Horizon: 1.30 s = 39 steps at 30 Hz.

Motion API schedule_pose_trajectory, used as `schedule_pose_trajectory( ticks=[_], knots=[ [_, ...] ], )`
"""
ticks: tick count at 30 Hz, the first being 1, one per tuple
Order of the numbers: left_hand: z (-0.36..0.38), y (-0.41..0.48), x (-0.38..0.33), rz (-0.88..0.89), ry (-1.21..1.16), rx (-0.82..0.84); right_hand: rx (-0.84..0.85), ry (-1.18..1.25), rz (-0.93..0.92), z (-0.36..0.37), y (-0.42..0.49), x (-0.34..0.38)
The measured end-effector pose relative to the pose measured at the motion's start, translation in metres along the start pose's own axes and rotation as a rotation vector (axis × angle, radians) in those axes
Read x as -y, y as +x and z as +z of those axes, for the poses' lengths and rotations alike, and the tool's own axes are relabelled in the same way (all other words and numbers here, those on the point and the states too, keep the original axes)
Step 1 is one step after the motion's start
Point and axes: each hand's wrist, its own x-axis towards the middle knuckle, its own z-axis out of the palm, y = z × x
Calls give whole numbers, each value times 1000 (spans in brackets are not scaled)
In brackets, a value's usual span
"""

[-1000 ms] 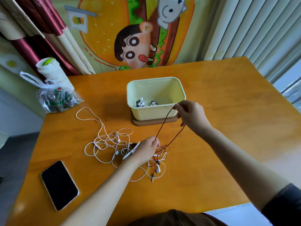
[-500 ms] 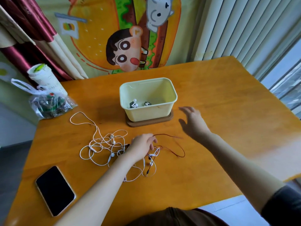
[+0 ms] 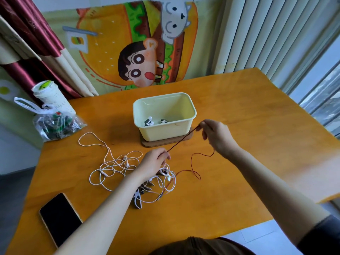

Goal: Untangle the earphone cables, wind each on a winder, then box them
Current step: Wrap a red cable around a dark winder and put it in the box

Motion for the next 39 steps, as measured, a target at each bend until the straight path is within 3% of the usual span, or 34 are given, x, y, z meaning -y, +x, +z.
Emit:
schedule_pose_trajectory(
  ticks=[4,7,9,14,20,26,29,33,36,39],
  knots=[
    [2,-1,8,-32,85,21,-119,2,170,-14,7,-22],
    [-1,-2,2,4,78,-59,-18,-305,254,-14,1,-40],
    [-2,-3,-9,72,102,-82,118,-493,188,-7,-10,-42],
    [1,1,-40,207,94,-83,277,-145,-233,35,-31,-8],
    [-6,-2,-35,100,-26,-59,221,-119,-243,32,-29,-4],
    [-5,-10,-4,-7,92,65,-84,-193,-157,5,-11,-22],
    [-5,-10,3,-31,118,88,-128,-296,-79,-8,-10,-37],
    [0,-8,-8,24,123,79,107,-570,17,-3,-22,-46],
    [5,-5,-24,103,123,47,284,-344,-158,18,-37,-22],
    [8,-4,-36,154,122,-5,349,-173,-255,40,-46,-1]
  ],
)
